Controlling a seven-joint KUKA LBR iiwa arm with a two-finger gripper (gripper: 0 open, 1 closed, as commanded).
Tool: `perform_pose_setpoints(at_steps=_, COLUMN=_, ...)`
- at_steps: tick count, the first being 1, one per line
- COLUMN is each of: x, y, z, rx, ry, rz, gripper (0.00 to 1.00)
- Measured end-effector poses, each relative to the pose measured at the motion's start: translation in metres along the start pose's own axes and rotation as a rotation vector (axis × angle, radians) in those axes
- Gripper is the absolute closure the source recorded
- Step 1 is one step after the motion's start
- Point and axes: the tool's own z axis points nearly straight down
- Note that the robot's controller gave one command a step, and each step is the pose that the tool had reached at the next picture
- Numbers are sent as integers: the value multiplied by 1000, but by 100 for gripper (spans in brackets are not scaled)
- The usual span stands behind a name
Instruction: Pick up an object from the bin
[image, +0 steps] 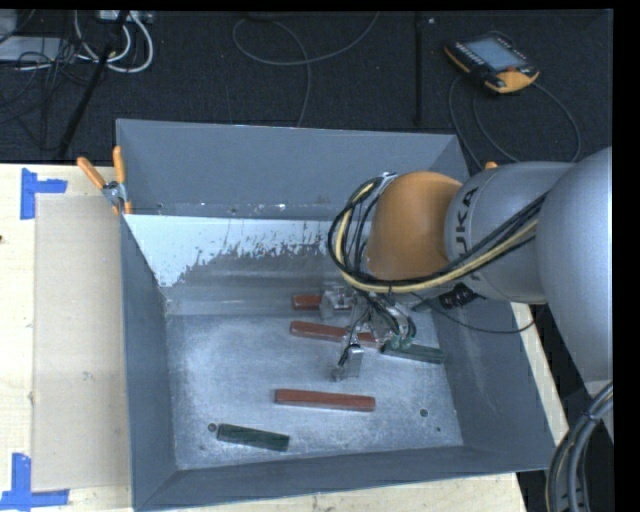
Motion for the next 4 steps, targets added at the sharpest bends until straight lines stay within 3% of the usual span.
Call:
perform_pose_setpoints(at_steps=1, x=0, y=0, z=0, rx=0, ry=-1, rz=0, gripper=100)
perform_pose_setpoints(at_steps=3, x=-5, y=11, z=0, rx=0, ry=-2, rz=-2, gripper=100)
perform_pose_setpoints(at_steps=4, x=30, y=-19, z=0, rx=-1, ry=-1, rz=-17, gripper=100)
